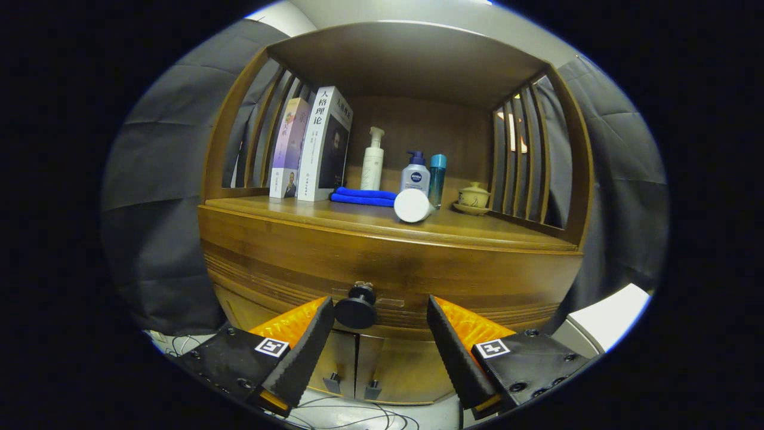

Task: Pull open the drawer, take out the items inside it, and place them on the countertop above the cabinet.

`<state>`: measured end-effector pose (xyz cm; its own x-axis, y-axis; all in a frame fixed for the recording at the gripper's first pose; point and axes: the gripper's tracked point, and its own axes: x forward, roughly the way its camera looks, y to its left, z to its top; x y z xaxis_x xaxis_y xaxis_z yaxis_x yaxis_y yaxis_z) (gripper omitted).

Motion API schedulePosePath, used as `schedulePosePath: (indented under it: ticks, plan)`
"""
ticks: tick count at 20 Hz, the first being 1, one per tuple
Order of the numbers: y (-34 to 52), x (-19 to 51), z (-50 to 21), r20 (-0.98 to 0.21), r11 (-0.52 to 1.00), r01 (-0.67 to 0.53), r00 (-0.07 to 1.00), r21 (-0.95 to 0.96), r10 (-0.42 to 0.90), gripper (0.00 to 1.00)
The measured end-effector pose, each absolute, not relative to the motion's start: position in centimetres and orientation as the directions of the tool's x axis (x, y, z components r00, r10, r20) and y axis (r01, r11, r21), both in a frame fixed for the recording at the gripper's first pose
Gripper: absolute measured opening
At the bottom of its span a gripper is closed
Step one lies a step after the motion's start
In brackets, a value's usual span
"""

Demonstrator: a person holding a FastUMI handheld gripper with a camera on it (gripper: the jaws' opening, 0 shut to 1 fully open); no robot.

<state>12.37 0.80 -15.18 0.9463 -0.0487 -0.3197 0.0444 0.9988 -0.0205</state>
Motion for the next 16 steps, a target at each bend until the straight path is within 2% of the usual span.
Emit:
schedulePosePath:
  ticks: [7,11,16]
  plan:
    - [-0.4,7.9,-8.3,-0.281,0.992,0.121,0.954,0.044,-0.104,0.98]
    - [0.6,5.3,-3.5,-0.230,0.989,0.128,0.967,0.070,-0.109,0.97]
    - [1.5,2.4,-1.5,-0.231,0.988,0.118,0.969,0.102,-0.092,0.97]
